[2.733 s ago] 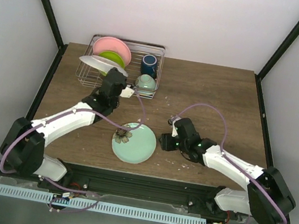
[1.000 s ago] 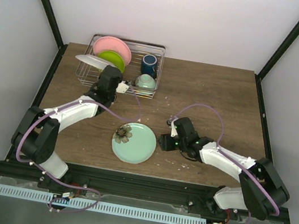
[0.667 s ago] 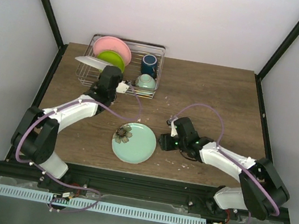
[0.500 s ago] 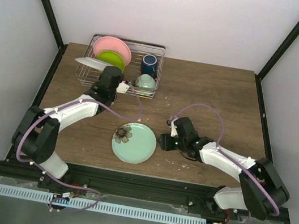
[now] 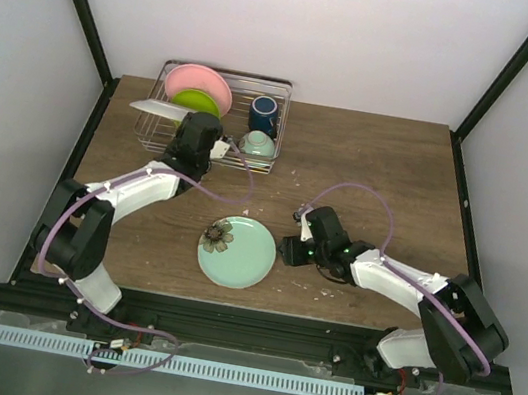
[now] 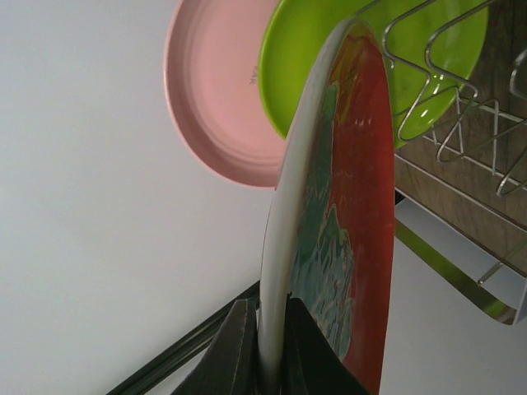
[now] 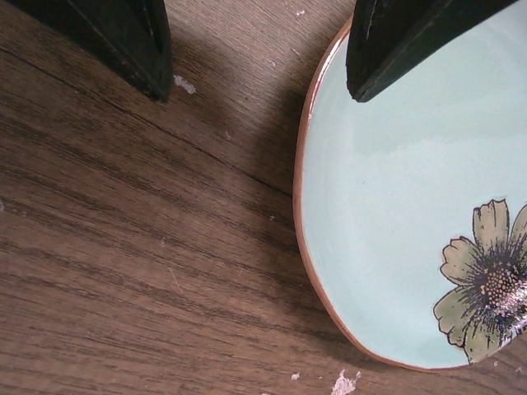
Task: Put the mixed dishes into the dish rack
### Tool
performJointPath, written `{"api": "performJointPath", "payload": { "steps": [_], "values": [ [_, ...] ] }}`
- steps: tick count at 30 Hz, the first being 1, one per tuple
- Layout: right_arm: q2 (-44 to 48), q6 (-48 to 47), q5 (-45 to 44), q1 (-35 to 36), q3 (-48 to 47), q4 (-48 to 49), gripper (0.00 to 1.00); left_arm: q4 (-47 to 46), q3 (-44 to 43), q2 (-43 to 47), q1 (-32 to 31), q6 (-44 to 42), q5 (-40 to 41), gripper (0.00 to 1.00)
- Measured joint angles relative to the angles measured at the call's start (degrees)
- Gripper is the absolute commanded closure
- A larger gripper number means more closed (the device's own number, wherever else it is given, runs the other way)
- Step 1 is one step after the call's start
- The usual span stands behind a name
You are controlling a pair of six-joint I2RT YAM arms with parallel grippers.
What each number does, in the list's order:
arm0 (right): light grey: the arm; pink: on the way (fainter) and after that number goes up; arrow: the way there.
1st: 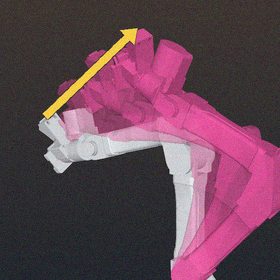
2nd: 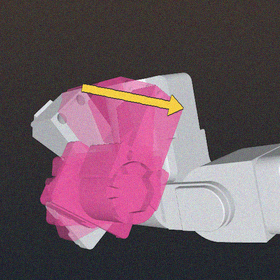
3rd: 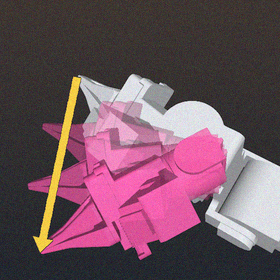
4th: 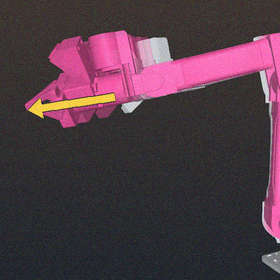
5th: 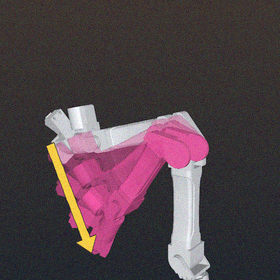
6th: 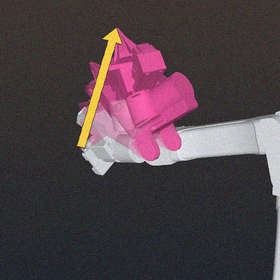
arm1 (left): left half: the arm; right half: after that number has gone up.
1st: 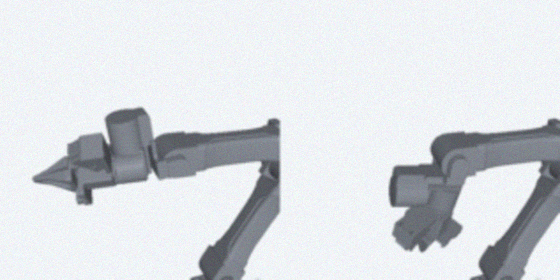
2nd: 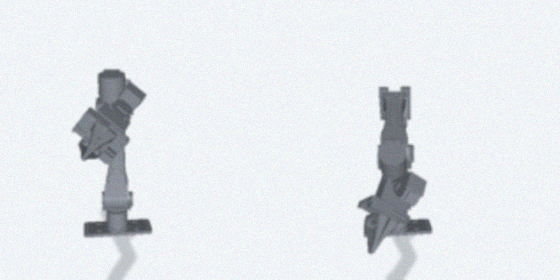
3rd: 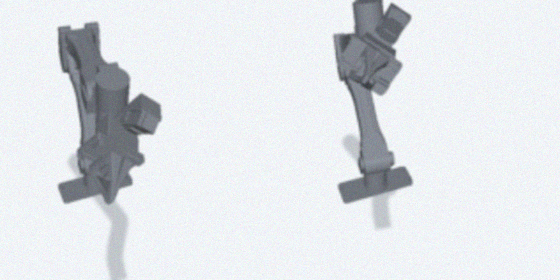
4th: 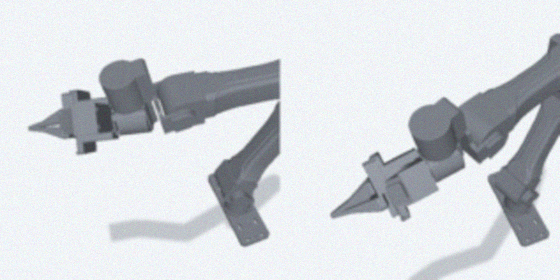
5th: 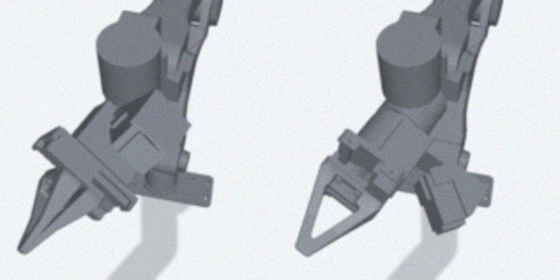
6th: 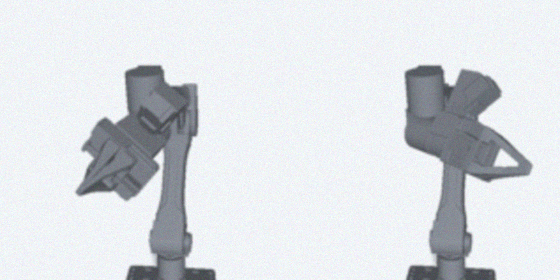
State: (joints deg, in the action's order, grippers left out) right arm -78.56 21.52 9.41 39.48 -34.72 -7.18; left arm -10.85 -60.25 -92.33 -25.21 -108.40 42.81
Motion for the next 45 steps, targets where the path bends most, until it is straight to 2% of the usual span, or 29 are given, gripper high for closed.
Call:
{"api": "performJointPath", "payload": {
  "steps": [11, 21, 32, 45],
  "values": [
    [-0.4, 0.0, 0.4, 0.0, 0.0, 0.1, 0.41, -0.1, -1.2, -0.2, 0.0, 0.5, 0.0, 1.0],
    [-0.5, -0.2, 0.4, 0.0, 0.0, 0.1, 0.41, -2.2, -1.4, -5.3, -0.1, 2.0, 0.7, 1.0],
    [-1.6, -1.0, 0.5, 0.0, 0.0, 0.2, 0.41, -2.4, -1.6, -6.0, -0.4, 3.6, 1.6, 1.0],
    [-1.6, -1.0, 0.9, 0.0, -0.1, 0.2, 0.41, -2.6, -6.8, -12.6, -0.7, 1.7, 2.1, 1.0]
  ]
}}
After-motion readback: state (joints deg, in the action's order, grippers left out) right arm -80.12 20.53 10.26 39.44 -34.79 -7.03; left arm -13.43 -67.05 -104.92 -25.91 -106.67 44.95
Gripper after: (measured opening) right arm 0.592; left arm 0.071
